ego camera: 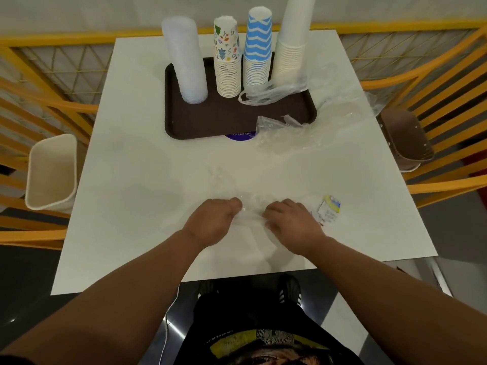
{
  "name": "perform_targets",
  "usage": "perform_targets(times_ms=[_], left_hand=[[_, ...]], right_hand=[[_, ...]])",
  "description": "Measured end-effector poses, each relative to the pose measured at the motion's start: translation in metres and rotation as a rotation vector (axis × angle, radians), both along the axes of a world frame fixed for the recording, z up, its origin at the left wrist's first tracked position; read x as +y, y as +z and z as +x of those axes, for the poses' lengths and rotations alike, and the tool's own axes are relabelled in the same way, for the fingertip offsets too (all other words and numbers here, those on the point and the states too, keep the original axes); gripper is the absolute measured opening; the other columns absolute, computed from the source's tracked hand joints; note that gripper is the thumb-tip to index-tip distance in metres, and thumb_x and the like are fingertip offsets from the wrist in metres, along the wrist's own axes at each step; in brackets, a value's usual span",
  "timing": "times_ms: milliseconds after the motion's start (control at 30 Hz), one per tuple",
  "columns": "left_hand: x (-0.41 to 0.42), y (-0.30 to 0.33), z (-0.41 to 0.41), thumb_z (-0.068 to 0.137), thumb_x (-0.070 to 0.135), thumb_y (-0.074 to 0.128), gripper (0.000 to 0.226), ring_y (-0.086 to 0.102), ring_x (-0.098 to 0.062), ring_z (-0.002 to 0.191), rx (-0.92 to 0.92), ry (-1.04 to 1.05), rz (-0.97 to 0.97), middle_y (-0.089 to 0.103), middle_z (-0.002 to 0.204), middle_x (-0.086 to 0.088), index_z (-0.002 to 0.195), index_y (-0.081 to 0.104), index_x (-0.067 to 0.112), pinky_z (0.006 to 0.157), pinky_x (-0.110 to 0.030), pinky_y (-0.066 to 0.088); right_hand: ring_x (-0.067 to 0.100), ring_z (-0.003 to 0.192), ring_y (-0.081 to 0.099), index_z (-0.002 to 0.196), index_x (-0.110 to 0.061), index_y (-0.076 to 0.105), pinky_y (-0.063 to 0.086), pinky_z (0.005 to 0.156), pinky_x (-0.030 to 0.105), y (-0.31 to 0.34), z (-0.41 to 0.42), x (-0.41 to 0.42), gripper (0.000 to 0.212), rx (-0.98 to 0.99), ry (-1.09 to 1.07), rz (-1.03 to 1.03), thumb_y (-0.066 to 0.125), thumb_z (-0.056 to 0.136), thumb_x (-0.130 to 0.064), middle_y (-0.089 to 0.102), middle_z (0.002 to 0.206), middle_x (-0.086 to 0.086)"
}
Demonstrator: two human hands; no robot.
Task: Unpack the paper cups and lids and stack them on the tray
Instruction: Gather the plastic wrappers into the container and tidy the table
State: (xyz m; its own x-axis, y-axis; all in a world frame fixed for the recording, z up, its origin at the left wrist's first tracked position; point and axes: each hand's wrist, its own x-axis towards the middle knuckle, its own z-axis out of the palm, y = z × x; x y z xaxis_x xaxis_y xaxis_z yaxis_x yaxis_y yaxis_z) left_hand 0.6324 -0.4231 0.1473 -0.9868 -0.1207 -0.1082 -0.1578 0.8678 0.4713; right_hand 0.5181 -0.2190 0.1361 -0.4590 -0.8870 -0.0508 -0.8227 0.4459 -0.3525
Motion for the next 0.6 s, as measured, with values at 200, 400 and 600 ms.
perform_targets(times_ms=[200,400,600], left_hand=[[-0.009,0.012,-0.001,0.097,0.03,0.056,0.026,0.06,-0.017,0.084,-0.043,0.181,0.252,0.061,0.093,0.006,0.12,0.058,0.019,0.074,-0.021,0.04],[-0.017,0.004,-0.024,0.087,0.025,0.07,0.023,0.055,-0.02,0.082,-0.061,0.463,0.208,0.058,0.09,-0.002,0.102,0.06,0.012,0.072,-0.026,0.041],[0.0,-0.024,-0.014,0.095,0.031,0.043,0.039,0.059,-0.031,0.12,0.191,-0.207,-0.329,0.064,0.128,-0.007,0.119,0.068,0.015,0.105,-0.04,0.042]], right_hand=[[0.025,0.084,0.06,0.1,-0.019,0.065,0.049,0.073,0.035,0.015,-0.021,-0.026,0.019,-0.338,-0.333,0.052,0.051,0.099,-0.032,0.067,0.089,0.004],[0.024,0.087,0.056,0.081,-0.02,0.051,0.05,0.078,0.039,0.016,-0.035,-0.021,0.036,-0.113,-0.498,0.283,0.054,0.092,-0.054,0.058,0.089,0.002],[0.021,0.083,0.054,0.075,-0.023,0.049,0.042,0.08,0.036,0.012,-0.037,-0.019,0.039,-0.076,-0.457,0.262,0.054,0.091,-0.058,0.057,0.082,-0.002]])
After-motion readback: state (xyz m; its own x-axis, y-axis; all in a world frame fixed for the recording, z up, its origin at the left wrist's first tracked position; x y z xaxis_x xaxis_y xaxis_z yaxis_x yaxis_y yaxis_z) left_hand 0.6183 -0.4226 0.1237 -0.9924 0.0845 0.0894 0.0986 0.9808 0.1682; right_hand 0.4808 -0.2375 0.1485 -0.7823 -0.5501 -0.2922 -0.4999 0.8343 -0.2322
